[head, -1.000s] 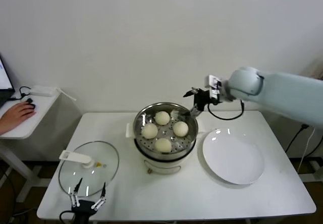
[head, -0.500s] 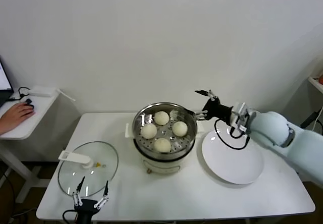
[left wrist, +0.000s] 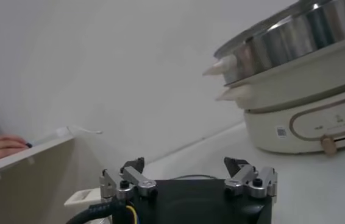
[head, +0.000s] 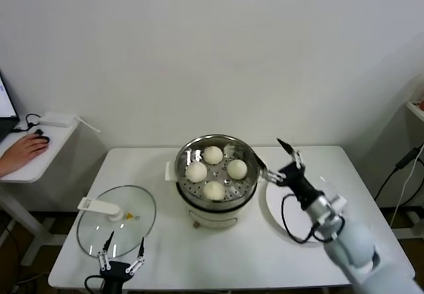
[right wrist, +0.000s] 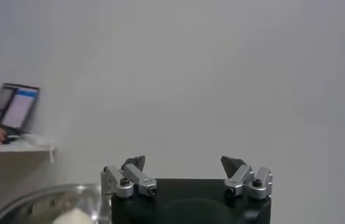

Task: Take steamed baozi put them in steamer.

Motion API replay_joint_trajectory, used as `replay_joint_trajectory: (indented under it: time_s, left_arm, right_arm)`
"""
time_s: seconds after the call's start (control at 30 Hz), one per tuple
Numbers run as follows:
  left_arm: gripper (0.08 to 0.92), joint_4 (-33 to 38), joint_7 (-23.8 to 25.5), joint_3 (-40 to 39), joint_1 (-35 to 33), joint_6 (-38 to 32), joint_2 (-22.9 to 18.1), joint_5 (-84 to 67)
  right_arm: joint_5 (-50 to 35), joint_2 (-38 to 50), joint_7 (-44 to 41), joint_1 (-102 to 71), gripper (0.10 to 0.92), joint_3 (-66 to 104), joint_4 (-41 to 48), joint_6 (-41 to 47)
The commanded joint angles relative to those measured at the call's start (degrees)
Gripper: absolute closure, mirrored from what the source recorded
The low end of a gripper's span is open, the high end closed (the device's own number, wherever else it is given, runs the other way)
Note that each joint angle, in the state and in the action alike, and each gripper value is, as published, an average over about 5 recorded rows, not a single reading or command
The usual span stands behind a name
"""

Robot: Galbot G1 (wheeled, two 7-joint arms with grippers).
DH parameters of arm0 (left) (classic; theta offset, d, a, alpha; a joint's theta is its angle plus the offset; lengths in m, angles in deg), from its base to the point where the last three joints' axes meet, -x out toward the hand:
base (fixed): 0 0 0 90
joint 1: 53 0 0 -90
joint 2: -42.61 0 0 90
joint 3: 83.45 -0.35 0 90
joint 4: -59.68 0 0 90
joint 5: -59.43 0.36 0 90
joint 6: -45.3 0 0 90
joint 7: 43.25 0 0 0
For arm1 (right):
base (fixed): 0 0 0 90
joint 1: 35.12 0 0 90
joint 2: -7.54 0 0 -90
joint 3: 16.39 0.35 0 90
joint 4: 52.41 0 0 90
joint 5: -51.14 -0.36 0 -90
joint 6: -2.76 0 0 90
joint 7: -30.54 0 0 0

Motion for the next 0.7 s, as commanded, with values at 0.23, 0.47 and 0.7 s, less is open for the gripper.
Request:
replay_joint_trajectory:
  time_s: [0.23, 0.47, 0.7]
  left_arm:
    - [0.177, 0.1, -0.3, 0.1, -0.3, -0.4, 0.4, -0.6]
    - [0.177, 0.6, -0.2, 0.4, 0.0, 0.0, 0.6, -1.4]
    - [0.177, 0.7, -0.2, 0.3, -0.2, 0.0, 0.6, -1.4]
  right_arm:
    - [5.9, -23.9, 0.0, -30.0, 0.203, 16.7, 0.2, -14.5]
    - [5.8, -24.6, 1.3, -29.4, 0.203, 17.4, 1.3, -12.8]
    - [5.8, -24.3, 1.5, -29.1, 0.203, 17.5, 1.8, -12.8]
